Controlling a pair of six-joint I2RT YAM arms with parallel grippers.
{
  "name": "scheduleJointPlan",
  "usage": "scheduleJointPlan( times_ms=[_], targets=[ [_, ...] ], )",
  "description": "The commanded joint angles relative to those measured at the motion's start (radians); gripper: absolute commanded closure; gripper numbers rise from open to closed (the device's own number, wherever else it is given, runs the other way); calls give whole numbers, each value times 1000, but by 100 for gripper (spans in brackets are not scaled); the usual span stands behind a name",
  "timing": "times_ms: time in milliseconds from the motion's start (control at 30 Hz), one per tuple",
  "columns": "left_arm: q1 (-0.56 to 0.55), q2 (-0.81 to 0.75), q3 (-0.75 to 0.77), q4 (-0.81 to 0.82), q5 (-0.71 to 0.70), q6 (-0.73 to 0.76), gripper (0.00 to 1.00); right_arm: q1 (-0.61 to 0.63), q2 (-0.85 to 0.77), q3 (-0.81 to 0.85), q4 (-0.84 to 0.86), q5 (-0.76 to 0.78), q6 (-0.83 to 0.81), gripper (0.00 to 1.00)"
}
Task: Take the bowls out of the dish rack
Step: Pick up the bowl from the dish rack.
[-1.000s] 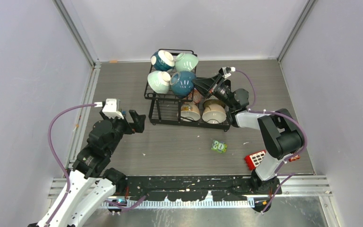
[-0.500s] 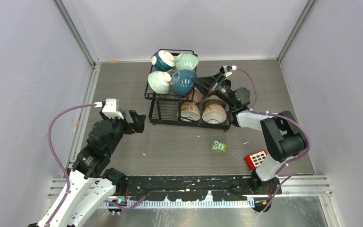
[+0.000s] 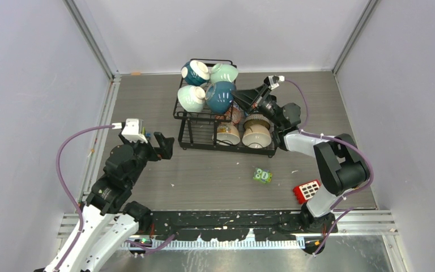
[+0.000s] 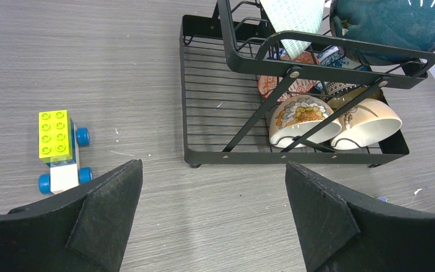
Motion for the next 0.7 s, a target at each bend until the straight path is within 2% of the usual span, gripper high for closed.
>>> scheduleJointPlan(
  times_ms=[0, 667],
  targets=[
    [-3, -8, 9, 46, -10, 7, 2, -5, -86, 66, 110, -3, 31, 99],
    [-3, -22, 9, 45, -11, 6, 2, -5, -112, 95, 74, -21, 31, 99]
  ],
)
